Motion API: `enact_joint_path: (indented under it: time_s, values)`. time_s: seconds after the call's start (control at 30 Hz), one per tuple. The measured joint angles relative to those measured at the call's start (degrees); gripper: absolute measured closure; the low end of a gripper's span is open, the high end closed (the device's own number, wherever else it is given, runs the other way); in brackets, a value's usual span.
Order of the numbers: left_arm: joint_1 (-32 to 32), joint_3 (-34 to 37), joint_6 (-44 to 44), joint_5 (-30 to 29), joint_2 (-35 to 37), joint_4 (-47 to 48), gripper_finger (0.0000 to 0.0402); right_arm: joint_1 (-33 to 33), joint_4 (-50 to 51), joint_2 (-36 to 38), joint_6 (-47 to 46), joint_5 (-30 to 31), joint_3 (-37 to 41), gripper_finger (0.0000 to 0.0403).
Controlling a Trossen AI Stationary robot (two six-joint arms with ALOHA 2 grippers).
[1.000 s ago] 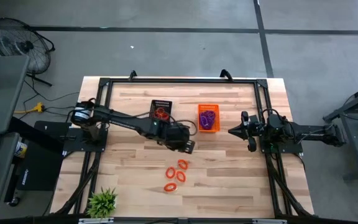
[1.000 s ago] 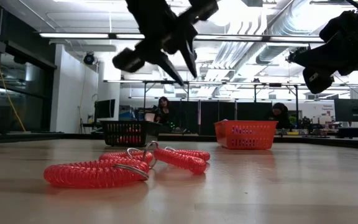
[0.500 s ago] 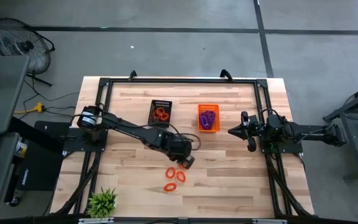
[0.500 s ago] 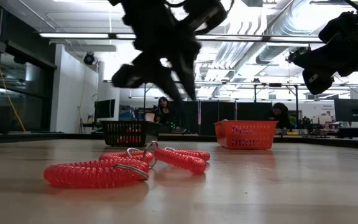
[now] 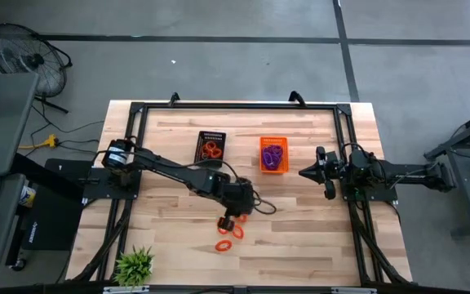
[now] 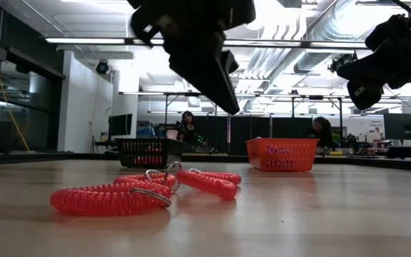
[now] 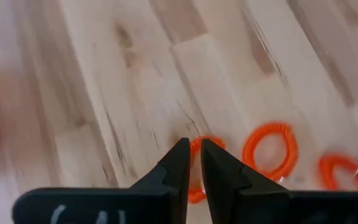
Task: Sort spring keychains into baskets
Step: Put the orange spring keychain into the black basket
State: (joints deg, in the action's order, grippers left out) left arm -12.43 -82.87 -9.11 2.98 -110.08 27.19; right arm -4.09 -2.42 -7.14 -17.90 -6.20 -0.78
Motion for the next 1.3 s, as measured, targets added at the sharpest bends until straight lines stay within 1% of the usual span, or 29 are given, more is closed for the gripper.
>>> enact_joint_path:
  time_s: [0.13,0.27,0.33,0.57,0.67,0.77,1.0,1.13,1.23,1.3]
  values:
    - [0.02,0.0,-10.38,1.49,0.0,1.21,0.0366,0.01,-0.01,0.0,-0.01,-0.01,0.0,0.0392]
    - [0.01,-0.05,-14.47,0.12,-1.82,1.66,0.0356,0.01,-0.02,0.0,0.01,-0.02,0.0,0.0392]
    - [0.01,0.17,-15.67,-0.37,-2.65,2.56,0.034,0.01,0.0,-0.02,0.0,0.0,0.0,0.0392]
    - [0.02,-0.02,-20.14,-2.05,-5.61,1.27,0.0266,0.01,0.02,0.0,0.01,0.01,0.0,0.0392]
    - [0.02,0.01,-23.49,-1.88,-6.19,1.74,0.0249,0.01,-0.02,-0.02,-0.01,0.0,0.0,0.0392]
    - [0.02,0.02,-25.37,-1.81,-6.32,1.7,0.0245,0.01,-0.02,-0.02,-0.01,0.0,0.0,0.0392]
    - [1.04,0.02,-25.67,-2.0,-6.32,0.53,0.0246,-0.01,0.0,-0.02,-0.01,0.0,0.0,0.0392]
    - [1.57,0.02,-27.31,-0.55,-6.34,1.29,0.0246,0.0,0.0,-0.02,0.0,0.01,0.0,0.0392]
    - [1.6,-0.07,-28.33,-0.28,-7.85,0.13,0.0246,-0.01,0.0,-0.03,-0.01,0.02,0.0,0.0392]
    - [1.6,0.12,-28.38,-0.22,-8.18,1.03,0.0246,0.01,0.0,-0.04,-0.01,0.01,0.0,0.0392]
